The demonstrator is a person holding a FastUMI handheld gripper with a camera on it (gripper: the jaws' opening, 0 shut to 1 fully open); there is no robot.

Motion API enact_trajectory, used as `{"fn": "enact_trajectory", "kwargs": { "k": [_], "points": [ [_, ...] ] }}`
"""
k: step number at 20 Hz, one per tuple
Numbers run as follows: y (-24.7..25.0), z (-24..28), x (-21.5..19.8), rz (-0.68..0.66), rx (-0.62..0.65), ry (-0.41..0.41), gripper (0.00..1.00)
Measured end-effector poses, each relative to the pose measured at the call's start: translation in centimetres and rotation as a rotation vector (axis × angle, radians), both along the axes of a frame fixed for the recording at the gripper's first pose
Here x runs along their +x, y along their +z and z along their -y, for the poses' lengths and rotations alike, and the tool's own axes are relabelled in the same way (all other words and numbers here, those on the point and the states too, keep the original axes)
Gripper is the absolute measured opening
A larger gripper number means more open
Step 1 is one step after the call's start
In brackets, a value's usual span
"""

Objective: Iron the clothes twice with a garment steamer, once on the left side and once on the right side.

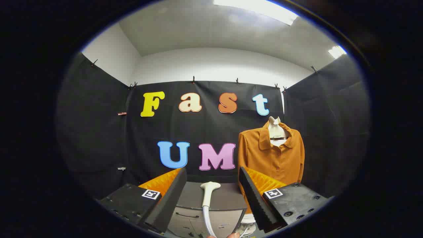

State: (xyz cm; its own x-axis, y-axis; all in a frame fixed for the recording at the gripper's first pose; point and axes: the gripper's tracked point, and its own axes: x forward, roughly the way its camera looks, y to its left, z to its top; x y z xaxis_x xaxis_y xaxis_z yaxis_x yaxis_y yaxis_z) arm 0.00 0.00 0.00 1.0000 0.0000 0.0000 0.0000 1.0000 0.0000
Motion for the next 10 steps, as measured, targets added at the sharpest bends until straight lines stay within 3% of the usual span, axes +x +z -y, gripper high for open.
{"fn": "enact_trajectory", "kwargs": {
  "k": [5,10],
  "points": [
    [-1.6,0.8,0.9,-0.072,-0.011,-0.039,0.98],
    [-1.1,0.5,1.1,-0.062,-0.035,-0.058,0.98]
  ]
}}
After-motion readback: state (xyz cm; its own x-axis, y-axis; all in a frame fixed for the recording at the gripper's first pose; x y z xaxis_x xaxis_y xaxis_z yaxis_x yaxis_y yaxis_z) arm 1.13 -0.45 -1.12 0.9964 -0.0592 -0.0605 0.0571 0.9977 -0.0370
